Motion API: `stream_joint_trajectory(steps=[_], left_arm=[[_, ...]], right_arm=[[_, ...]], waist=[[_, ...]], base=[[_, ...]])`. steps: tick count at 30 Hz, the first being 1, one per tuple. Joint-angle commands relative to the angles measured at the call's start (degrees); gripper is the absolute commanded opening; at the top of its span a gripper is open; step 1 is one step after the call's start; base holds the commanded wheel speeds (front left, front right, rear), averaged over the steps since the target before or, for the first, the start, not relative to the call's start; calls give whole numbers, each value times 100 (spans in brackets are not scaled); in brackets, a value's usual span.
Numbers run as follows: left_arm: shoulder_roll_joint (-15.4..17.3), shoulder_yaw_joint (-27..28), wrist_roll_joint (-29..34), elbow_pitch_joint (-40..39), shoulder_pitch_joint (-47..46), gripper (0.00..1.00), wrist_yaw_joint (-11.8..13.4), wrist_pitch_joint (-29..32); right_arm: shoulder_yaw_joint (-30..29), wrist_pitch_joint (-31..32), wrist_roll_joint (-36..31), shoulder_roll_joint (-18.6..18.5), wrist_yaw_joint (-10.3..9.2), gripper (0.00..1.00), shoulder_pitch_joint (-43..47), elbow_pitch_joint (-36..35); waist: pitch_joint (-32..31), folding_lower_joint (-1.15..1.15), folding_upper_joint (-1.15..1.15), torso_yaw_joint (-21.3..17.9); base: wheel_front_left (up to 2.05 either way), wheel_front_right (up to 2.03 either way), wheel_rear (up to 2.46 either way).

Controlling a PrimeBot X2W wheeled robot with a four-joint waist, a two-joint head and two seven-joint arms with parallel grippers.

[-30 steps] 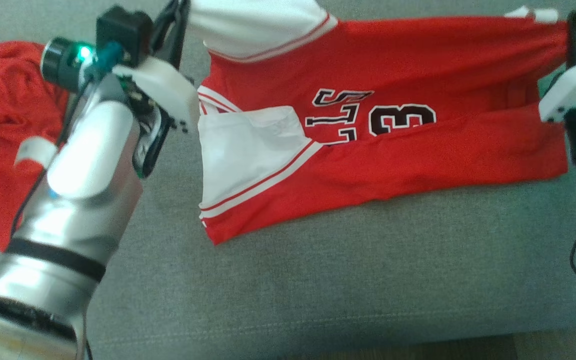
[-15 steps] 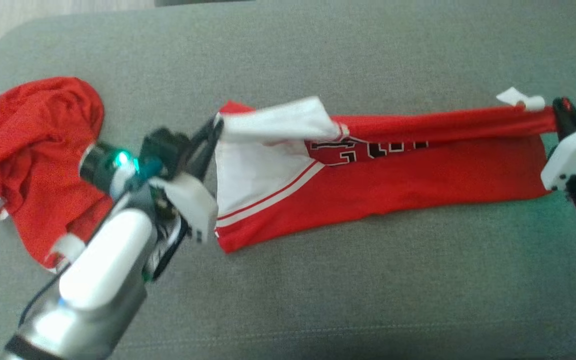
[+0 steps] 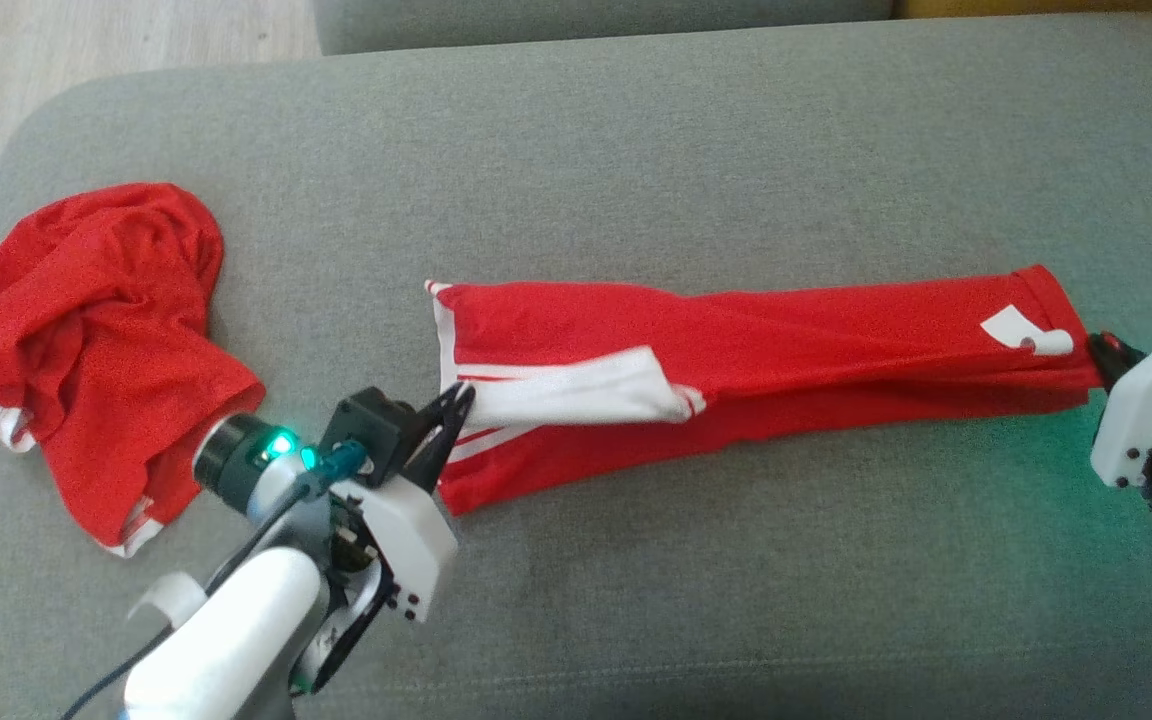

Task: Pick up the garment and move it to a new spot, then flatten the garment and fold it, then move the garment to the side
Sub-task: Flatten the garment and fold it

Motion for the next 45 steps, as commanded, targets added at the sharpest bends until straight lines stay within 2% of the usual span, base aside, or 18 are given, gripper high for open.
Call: stream_joint_trajectory(steps=[1, 6, 14, 15, 16, 17, 24, 33, 37, 40, 45], left_arm=[[184, 221, -17, -201, -186, 0, 27, 9], [173, 120, 5, -145, -105, 0, 65, 49], [70, 65, 55, 258, -192, 0, 103, -93], [53, 65, 53, 314, -203, 7, 110, -114], [37, 66, 51, 369, -212, 47, 117, -141], [26, 65, 55, 421, -222, 100, 124, -169], [-157, 348, -116, 597, -249, 100, 383, -578], [-628, 1372, -743, 299, -166, 100, 756, -1622], [-908, 1949, -724, -195, 50, 100, 761, -1695], [-1086, 2282, -555, -495, 251, 100, 730, -1697], [-1517, 2782, -164, -683, 852, 100, 507, -1699]], right_arm=[[9, 15, 10, -189, -4, 0, -52, -235], [-109, 284, -67, -172, -4, 0, 200, -622], [-8, 207, -216, -70, -4, 2, 255, -844], [15, 169, -235, -73, -4, 93, 259, -864], [25, 139, -242, -71, -4, 100, 264, -875], [29, 100, -215, -58, -4, 100, 269, -894], [-283, -490, -1, 51, -4, 100, 246, -1250], [-627, -1887, -17, 554, -4, 100, 360, -2145], [-628, -2515, -301, 798, -4, 100, 538, -2511], [-585, -2764, -451, 916, -4, 100, 645, -2629], [-352, -3078, -876, 1054, -4, 100, 910, -2681]], waist=[[-1, 0, 0, -3], [12, 0, 0, -33], [107, 0, 0, -107], [121, 0, 0, -113], [132, 0, 0, -118], [142, 0, 0, -123], [168, 0, 0, -121], [38, 0, 0, -135], [-14, 0, 0, -153], [-35, 0, 0, -166], [-54, 0, 0, -202]], base=[[0, 0, 0], [0, 0, 0], [0, 0, 0], [0, 0, 0], [0, 0, 0], [0, 0, 0], [0, 0, 0], [0, 0, 0], [0, 0, 0], [0, 0, 0], [0, 0, 0]])
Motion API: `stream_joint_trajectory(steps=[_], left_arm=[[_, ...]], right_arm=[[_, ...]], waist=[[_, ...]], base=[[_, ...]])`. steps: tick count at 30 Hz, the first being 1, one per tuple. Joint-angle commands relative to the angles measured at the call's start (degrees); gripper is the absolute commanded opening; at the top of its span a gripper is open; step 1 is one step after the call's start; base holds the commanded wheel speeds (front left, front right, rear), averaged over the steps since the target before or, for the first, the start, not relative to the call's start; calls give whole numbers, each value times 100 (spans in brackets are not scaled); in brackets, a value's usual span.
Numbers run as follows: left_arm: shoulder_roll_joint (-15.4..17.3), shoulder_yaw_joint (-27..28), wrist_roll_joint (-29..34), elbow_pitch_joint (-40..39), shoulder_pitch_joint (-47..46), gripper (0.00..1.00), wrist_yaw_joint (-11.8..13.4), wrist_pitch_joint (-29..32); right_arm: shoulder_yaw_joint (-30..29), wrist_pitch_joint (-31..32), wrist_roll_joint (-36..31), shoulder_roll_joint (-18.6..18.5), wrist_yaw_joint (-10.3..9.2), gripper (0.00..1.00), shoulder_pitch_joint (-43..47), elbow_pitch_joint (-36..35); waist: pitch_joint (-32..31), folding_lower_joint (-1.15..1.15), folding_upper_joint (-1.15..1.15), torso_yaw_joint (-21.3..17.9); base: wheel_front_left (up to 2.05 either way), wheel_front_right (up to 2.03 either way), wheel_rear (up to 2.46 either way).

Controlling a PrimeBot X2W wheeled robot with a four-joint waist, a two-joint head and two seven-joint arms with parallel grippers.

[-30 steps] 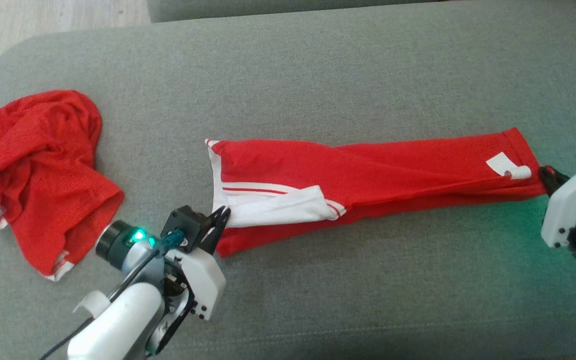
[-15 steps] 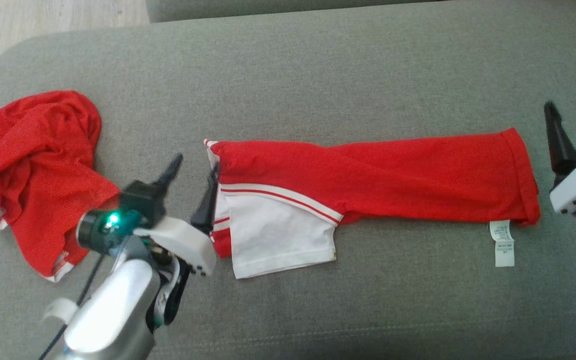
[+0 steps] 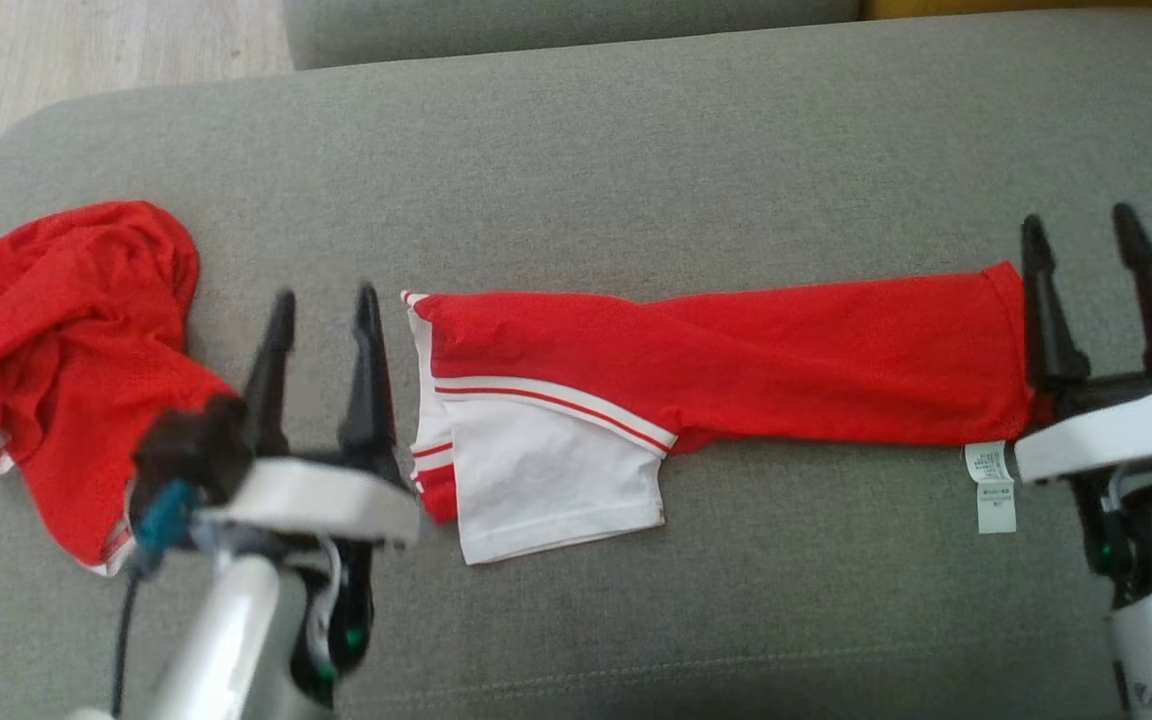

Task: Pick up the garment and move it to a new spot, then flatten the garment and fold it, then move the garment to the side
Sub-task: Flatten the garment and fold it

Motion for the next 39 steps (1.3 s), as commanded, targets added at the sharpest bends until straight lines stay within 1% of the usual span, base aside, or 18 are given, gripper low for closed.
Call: stream_joint_trajectory(steps=[1, 5, 8, 14, 18, 23, 28, 33, 39], left_arm=[[35, 251, 73, -182, -200, 100, -38, -29], [-90, 443, 337, -131, -112, 100, -272, -29], [-155, 573, 471, -63, -135, 100, -390, -30], [-263, 650, 642, 68, -212, 100, -606, -30], [-317, 573, 706, 179, -247, 100, -737, -30], [-357, 522, 751, 220, -348, 100, -823, -30], [-375, 500, 778, 247, -450, 100, -879, -30], [-383, 530, 797, 264, -535, 100, -917, -30], [-386, 582, 819, 256, -599, 100, -936, -30]], right_arm=[[91, -82, -22, -45, -4, 100, -100, -175], [-45, -75, -47, 24, -4, 100, -147, -53], [-178, 47, -49, 41, -4, 100, -233, 124], [-658, 612, -150, 192, -4, 100, -524, 786], [-1146, 1053, -313, 341, -4, 100, -785, 1296], [-1593, 1508, -575, 465, -4, 100, -1121, 1809], [-1706, 1824, -796, 558, -4, 100, -1357, 2123], [-1927, 2052, -1034, 652, -4, 100, -1427, 2294], [-2075, 2278, -1158, 744, -4, 100, -1441, 2393]], waist=[[9, 0, 0, -1], [59, 0, 0, 13], [114, 0, 0, 40], [234, 0, 0, 98], [339, 0, 0, 153], [506, 0, 0, 227], [689, 0, 0, 283], [825, 0, 0, 310], [936, 0, 0, 285]], base=[[0, 0, 0], [0, 0, 0], [0, 0, 0], [0, 0, 0], [0, 0, 0], [0, 0, 0], [0, 0, 0], [0, 0, 0], [0, 0, 0]])
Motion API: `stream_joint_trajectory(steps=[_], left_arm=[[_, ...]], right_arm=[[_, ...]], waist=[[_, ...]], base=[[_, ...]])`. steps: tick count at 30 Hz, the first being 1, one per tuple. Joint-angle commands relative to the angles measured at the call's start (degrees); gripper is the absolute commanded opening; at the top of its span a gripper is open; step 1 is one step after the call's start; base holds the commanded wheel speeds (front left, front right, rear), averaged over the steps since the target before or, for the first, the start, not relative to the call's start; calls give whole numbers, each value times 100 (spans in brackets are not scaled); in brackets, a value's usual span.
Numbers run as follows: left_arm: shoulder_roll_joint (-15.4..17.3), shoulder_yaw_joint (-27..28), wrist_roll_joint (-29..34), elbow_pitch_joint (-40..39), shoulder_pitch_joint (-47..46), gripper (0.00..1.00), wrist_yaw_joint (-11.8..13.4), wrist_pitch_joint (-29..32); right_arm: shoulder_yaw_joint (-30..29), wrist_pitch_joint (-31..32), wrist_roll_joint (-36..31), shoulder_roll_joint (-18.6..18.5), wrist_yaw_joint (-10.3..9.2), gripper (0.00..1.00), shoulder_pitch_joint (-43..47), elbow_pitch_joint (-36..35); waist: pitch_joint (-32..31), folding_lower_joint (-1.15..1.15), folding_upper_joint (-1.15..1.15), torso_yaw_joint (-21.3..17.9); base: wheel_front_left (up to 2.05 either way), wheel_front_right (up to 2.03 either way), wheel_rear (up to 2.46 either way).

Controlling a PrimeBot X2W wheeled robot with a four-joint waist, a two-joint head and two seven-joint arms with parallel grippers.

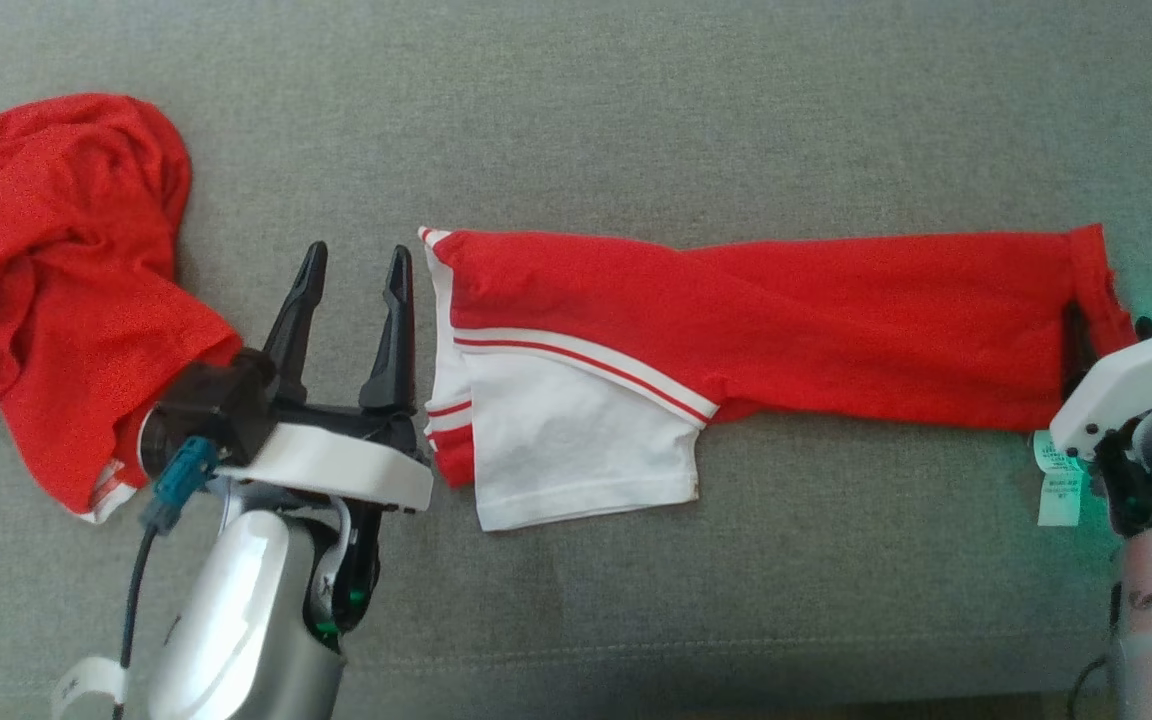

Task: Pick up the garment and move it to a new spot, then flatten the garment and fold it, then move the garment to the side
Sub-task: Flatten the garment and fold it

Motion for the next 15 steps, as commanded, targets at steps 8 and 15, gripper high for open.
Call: stream_joint_trajectory(steps=[8, 15], left_arm=[[11, 308, 129, -194, -286, 100, -60, -30], [10, 414, 174, -198, -354, 100, -98, -30]], right_arm=[[19, 266, 65, 140, -4, 100, -194, -171], [-7, 356, 244, 173, -4, 0, -195, -288]], waist=[[159, 0, 0, -93], [254, 0, 0, -143]], base=[[0, 0, 0], [0, 0, 0]])
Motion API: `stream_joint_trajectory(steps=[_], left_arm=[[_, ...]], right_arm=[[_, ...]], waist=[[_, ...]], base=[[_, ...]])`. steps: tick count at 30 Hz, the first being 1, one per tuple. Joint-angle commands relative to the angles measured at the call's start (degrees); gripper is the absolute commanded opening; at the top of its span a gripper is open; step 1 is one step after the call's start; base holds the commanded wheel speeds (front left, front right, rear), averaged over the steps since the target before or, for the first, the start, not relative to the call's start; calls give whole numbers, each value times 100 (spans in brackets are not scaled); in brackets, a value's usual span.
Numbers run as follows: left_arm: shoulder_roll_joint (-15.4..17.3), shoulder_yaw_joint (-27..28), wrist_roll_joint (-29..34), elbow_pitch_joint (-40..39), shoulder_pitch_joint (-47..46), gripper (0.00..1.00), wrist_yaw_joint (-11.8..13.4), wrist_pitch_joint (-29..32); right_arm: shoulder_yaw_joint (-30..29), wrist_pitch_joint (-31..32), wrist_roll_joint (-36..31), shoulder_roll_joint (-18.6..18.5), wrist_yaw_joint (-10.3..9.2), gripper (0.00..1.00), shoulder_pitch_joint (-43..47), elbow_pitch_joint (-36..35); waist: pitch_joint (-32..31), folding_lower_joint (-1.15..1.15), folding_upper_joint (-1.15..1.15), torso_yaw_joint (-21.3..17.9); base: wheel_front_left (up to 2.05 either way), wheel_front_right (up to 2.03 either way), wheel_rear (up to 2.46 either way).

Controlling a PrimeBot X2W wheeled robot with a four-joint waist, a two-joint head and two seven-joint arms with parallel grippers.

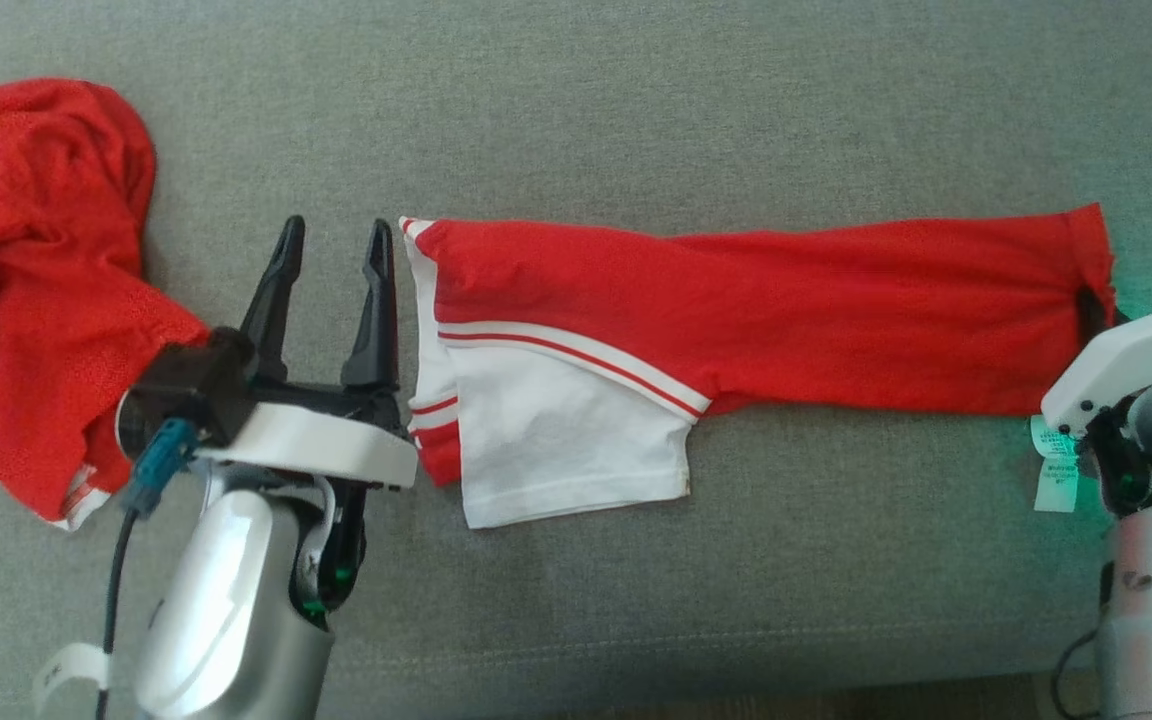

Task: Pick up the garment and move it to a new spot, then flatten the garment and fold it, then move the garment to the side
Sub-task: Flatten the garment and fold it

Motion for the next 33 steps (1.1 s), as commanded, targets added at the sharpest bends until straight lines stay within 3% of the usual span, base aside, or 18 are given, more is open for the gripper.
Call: stream_joint_trajectory(steps=[1, 7, 12, 16, 26, 33], left_arm=[[18, 246, 65, -186, -213, 100, -28, -30], [18, 286, 49, -150, -163, 100, -32, -30], [17, 254, -37, -180, -59, 100, 16, -30], [17, 210, -114, -177, 70, 100, 71, -30], [17, 141, -236, -163, 369, 100, 177, -30], [17, 99, -334, -192, 556, 100, 262, -30]], right_arm=[[59, -13, -22, -25, -4, 0, -58, -145], [-386, -259, -446, -305, -4, 0, -104, -286], [-947, -599, -1494, -505, -4, 0, -167, -551], [-1213, -737, -2016, -292, -4, 0, -297, -679], [-450, -429, -1319, 35, -4, 0, -303, -764], [575, 195, 79, 94, -4, 0, -149, -1242]], waist=[[-17, 0, 0, -10], [-233, 0, 0, -24], [-447, 0, 0, -23], [-667, 0, 0, -21], [-1155, 0, 0, -20], [-1416, 0, 0, 26]], base=[[0, 0, 0], [0, 0, 0], [0, 0, 0], [0, 0, 0], [0, 0, 0], [0, 0, 0]])
